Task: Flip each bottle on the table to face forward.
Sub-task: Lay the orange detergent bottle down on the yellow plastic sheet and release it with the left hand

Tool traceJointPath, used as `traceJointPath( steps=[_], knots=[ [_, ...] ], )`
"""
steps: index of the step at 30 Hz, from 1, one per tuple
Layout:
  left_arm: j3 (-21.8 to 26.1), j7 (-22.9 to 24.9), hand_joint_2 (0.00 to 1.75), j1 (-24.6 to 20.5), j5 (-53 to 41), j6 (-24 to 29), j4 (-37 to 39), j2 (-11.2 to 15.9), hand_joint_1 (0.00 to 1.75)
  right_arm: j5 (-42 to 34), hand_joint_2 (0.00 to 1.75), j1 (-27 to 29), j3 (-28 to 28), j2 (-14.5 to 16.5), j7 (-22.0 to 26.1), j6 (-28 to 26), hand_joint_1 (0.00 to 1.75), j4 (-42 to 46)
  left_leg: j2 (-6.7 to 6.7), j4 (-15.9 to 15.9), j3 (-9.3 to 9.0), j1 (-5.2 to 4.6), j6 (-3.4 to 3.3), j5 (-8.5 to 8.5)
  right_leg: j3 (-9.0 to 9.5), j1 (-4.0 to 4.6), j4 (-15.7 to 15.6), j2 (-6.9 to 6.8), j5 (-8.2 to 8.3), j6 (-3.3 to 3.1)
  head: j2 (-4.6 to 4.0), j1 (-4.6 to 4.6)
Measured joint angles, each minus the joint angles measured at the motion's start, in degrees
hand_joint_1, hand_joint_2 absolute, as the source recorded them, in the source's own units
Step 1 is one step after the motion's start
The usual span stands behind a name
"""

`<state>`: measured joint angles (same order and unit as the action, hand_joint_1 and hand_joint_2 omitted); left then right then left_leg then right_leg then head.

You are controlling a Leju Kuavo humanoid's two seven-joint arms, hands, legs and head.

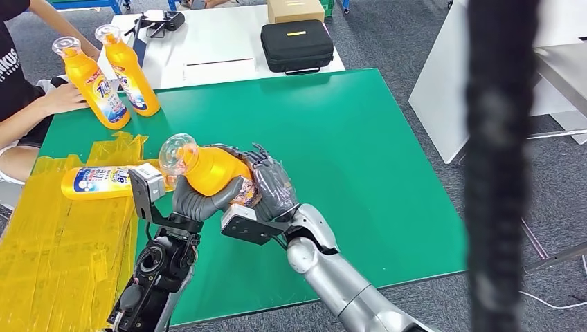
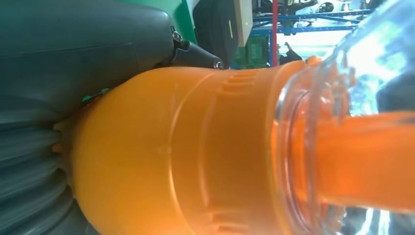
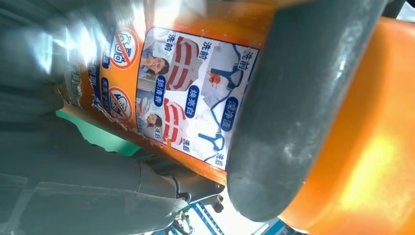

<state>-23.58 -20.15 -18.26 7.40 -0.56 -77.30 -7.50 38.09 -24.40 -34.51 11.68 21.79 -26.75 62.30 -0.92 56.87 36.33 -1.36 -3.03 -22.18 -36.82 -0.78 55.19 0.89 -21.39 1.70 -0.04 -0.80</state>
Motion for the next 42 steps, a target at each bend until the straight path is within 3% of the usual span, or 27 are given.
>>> traceJointPath(
  steps=[5,11,18,23,26,27,29,31,32,33,39,42],
  knots=[
    [0.59,-1.35,1.75,-0.05,-3.83,5.3,-0.38,-0.05,1.75,1.99,1.75,1.79,0.13,-1.11,-1.08,-1.33,0.0,5.05,0.0,0.0,0.0,0.0,0.0,0.0,0.0,0.0,0.0,0.0,0.0,0.0,0.0,0.01],
    [5.46,-4.19,1.75,0.25,-21.49,26.25,-0.87,0.45,1.75,4.37,1.75,5.4,1.44,-3.65,-1.49,-4.79,0.0,15.19,0.02,0.0,0.01,0.02,0.01,-0.01,-0.04,0.02,0.0,-0.01,0.0,-0.01,0.0,0.0],
    [9.65,-4.4,1.75,0.68,-32.9,35.74,-1.35,0.92,1.75,5.26,1.75,8.81,2.45,-5.91,-0.76,-9.37,0.0,22.06,0.0,0.0,0.02,0.02,0.01,-0.01,-0.04,0.01,0.0,0.0,-0.01,-0.01,0.0,0.0],
    [15.16,-2.72,1.75,0.69,-56.29,40.28,-0.14,0.59,1.75,5.58,1.75,11.83,3.72,-7.52,-0.31,-12.69,0.0,26.0,0.01,0.0,0.03,0.01,0.01,-0.01,-0.05,0.0,0.0,0.0,0.0,-0.01,0.0,0.0],
    [19.56,5.6,1.75,-0.28,-80.65,40.42,1.28,0.32,1.75,5.33,1.75,12.57,4.27,-8.09,0.22,-12.88,0.0,27.53,0.05,0.0,0.02,0.01,0.02,0.02,-0.08,0.01,-0.01,0.01,0.0,-0.01,0.0,0.02],
    [19.91,11.48,1.75,-1.35,-89.07,40.42,2.58,1.21,1.75,5.23,1.75,12.56,4.38,-8.27,0.2,-12.9,0.0,27.97,0.06,0.0,0.02,0.01,0.04,0.05,-0.11,0.01,-0.01,0.02,0.02,-0.03,0.0,0.04],
    [16.65,28.22,1.75,-4.15,-99.09,40.43,6.32,4.9,1.75,5.12,1.75,12.4,4.46,-8.59,-0.05,-12.94,0.0,28.82,0.13,0.0,0.03,0.02,0.12,0.1,-0.16,0.03,-0.01,0.05,0.11,-0.13,0.0,-0.01],
    [10.71,43.57,1.75,-6.4,-100.16,40.51,9.41,8.62,1.75,5.06,1.75,12.33,4.56,-8.94,-0.27,-13.08,0.0,29.48,0.24,0.0,0.04,0.07,0.2,0.12,-0.17,0.08,0.0,0.08,0.17,-0.22,0.0,-0.09],
    [8.12,47.28,1.75,-7.14,-99.07,40.51,10.42,9.88,1.75,5.04,1.75,12.34,4.62,-9.11,-0.32,-13.15,0.0,29.69,0.23,0.0,0.04,0.1,0.22,0.14,-0.17,0.12,0.0,0.08,0.17,-0.23,0.0,-0.1],
    [5.82,48.32,1.75,-7.91,-98.41,40.32,11.82,10.72,1.75,5.03,1.75,12.34,4.67,-9.27,-0.36,-13.19,0.0,29.89,0.17,0.0,0.04,0.13,0.21,0.18,-0.16,0.14,0.01,0.04,0.16,-0.24,0.0,-0.08],
    [-4.72,43.3,1.75,-14.29,-97.49,36.77,28.18,11.68,1.72,4.82,1.75,12.47,4.78,-9.92,-0.45,-13.2,0.0,31.29,-0.02,0.0,0.07,0.14,0.18,0.23,-0.08,0.13,0.01,-0.1,0.19,-0.24,0.0,-0.05],
    [-6.75,42.25,1.75,-16.69,-97.42,35.66,36.35,11.45,0.49,4.92,1.75,12.63,4.78,-10.16,-0.56,-13.2,0.0,31.68,0.15,0.0,0.07,0.12,0.18,0.22,-0.12,0.13,0.01,-0.04,0.25,-0.31,0.0,-0.05]
  ],
)
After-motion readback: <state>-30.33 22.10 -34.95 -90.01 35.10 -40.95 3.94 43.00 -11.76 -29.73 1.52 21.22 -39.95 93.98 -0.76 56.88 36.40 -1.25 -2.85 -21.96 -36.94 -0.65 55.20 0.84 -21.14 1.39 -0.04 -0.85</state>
